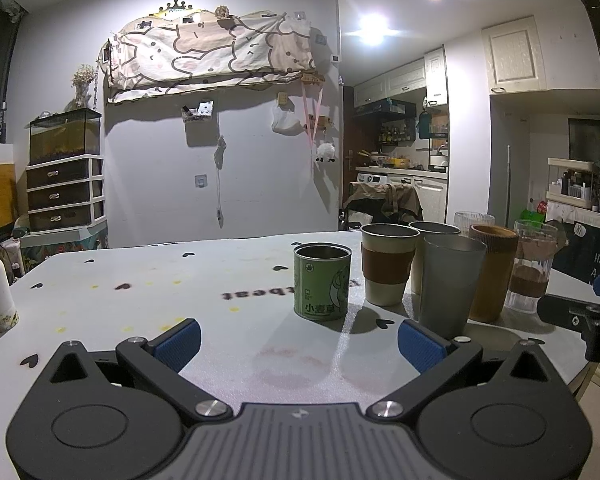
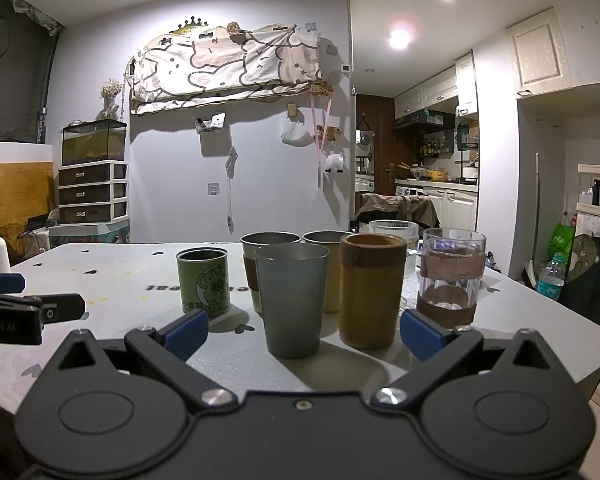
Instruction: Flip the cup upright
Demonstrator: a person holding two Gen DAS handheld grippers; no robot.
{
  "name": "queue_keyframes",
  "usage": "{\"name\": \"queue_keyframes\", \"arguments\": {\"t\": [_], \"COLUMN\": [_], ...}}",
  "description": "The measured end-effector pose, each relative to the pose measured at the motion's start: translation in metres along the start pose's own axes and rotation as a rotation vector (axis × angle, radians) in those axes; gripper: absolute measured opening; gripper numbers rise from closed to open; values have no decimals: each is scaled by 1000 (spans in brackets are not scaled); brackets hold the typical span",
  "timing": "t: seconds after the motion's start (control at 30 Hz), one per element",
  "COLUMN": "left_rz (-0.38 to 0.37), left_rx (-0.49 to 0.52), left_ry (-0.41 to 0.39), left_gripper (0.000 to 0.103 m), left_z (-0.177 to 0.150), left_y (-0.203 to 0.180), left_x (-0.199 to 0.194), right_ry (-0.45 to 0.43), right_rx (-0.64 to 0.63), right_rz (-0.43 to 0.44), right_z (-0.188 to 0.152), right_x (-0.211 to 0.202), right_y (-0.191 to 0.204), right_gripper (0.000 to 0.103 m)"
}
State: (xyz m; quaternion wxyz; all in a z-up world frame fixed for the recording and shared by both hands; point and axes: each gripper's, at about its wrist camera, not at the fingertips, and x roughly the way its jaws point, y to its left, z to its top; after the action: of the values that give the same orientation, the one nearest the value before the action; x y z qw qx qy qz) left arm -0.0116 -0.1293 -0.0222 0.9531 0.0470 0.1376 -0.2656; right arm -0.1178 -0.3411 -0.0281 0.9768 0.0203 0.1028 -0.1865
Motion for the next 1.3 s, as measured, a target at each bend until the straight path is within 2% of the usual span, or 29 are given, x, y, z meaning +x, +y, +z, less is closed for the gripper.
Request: {"name": "queue_keyframes", "arguments": {"t": [1.3], "left_rz": [1], "left_rx": [-2], "left_ry": [-1], "left_gripper": [103], "left_z": [1], "left_y": [2], "left_x": [-1], "right_ry": [5], "right_rx": [1], "right_rz": [3], "right_z": [0], "right_x": [1], "right_y": [5], "right_gripper": [103]}}
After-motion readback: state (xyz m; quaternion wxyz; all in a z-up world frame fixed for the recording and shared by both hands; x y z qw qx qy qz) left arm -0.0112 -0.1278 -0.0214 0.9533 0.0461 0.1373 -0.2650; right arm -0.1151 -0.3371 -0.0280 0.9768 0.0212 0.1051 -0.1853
